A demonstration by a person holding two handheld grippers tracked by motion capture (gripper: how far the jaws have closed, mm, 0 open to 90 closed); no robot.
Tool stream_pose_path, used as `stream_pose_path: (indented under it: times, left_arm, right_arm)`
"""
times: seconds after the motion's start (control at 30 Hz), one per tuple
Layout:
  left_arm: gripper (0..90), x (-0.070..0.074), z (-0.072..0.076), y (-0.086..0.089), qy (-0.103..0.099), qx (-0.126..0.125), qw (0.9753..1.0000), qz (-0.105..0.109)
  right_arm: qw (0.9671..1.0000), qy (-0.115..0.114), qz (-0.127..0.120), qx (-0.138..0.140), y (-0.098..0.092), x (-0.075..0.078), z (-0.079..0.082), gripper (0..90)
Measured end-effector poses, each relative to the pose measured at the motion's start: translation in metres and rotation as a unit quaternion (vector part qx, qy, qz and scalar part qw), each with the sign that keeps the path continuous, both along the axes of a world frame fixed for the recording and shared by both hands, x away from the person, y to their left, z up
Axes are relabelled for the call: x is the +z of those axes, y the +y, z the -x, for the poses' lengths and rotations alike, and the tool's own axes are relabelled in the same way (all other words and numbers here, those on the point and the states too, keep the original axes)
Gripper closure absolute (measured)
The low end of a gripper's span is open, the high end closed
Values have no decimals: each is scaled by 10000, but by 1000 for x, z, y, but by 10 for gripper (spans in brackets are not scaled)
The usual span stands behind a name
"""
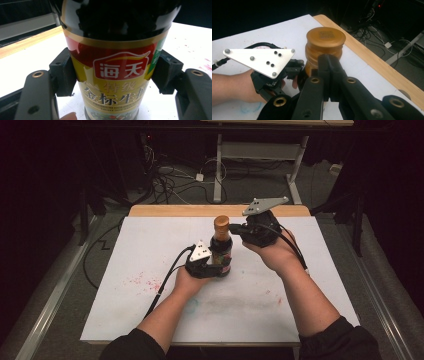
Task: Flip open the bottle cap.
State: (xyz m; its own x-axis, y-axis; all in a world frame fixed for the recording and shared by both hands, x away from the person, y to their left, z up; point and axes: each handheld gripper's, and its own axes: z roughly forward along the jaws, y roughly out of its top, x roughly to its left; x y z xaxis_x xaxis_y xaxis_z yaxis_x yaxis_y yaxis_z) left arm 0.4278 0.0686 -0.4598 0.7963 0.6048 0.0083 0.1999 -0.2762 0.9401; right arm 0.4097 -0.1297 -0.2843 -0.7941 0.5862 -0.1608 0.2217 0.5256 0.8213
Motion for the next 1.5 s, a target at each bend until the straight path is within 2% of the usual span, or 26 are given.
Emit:
stream_pose_path:
  times: [0.5,0.63,0.67,0.77,0.87,1.27,1.37,1.5]
  left_arm:
    - [297,0,-1,1,32,5,10000,35]
    - [297,0,1,0,-20,-8,10000,-15]
    - [297,-1,-1,1,12,-18,10000,49]
    - [297,-1,0,0,-26,-21,10000,22]
    - [296,-1,1,-1,-70,-25,10000,-38]
    - [293,-1,1,0,-50,-23,10000,-11]
    - [291,-1,1,0,-36,-23,10000,-5]
    - [287,0,2,0,-45,-18,10000,-21]
  right_arm:
    - [9996,-145,-228,-30,4,5,0,900]
    - [9995,-207,-256,-31,8,8,0,900]
    - [9994,-247,-245,-42,10,9,0,900]
    - [9991,-257,-344,-25,11,10,-1,900]
    - [9988,-284,-390,54,17,12,-1,900]
    - [9985,-313,-384,234,43,14,-4,900]
    - [9984,-315,-406,245,43,14,-3,900]
    - [9979,-374,-488,198,32,16,1,900]
